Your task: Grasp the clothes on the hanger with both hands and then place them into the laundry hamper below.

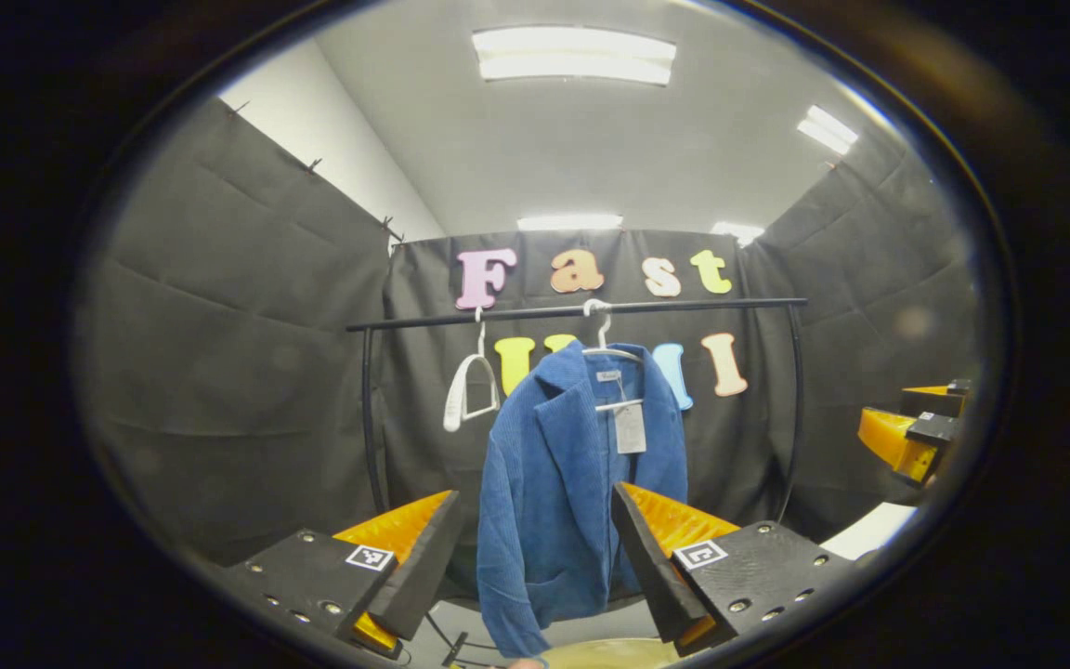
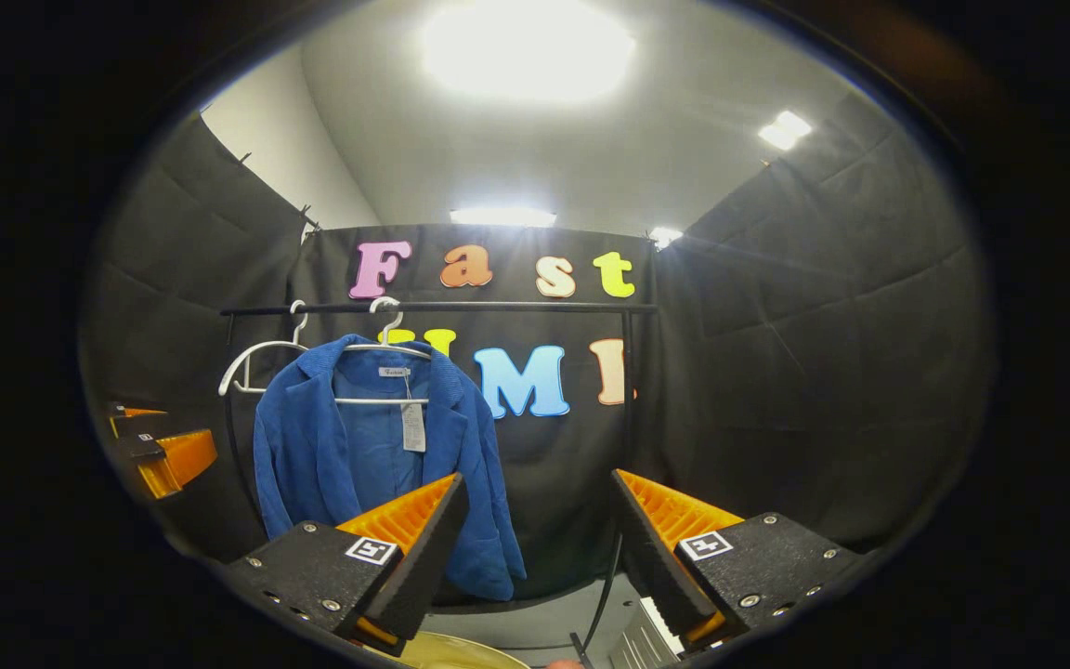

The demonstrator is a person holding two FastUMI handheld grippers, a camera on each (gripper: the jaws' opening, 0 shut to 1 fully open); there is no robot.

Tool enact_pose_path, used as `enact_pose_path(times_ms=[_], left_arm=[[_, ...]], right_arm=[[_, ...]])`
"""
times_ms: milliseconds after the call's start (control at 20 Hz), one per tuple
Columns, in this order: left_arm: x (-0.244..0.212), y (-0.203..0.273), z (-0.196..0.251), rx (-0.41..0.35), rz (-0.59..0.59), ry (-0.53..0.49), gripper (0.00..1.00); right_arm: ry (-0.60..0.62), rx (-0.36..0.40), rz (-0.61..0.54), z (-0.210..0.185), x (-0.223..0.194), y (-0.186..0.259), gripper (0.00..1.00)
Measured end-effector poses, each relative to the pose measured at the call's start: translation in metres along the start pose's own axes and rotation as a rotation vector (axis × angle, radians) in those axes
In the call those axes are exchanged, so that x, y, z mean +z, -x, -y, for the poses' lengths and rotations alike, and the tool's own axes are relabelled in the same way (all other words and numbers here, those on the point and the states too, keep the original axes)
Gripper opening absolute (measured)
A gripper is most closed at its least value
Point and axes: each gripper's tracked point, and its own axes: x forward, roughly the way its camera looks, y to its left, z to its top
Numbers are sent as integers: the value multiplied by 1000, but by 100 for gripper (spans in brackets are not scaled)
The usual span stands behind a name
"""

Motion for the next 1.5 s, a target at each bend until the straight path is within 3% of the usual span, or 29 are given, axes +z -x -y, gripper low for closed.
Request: enact_pose_path(times_ms=[700, 1500], left_arm=[[26, -78, 32, 47, 26, -12, 92], [28, -151, 54, 161, 41, -63, 92]], right_arm=[[-29, 129, 35, -27, 26, -95, 94], [-83, 301, 17, -68, 17, -199, 94]])
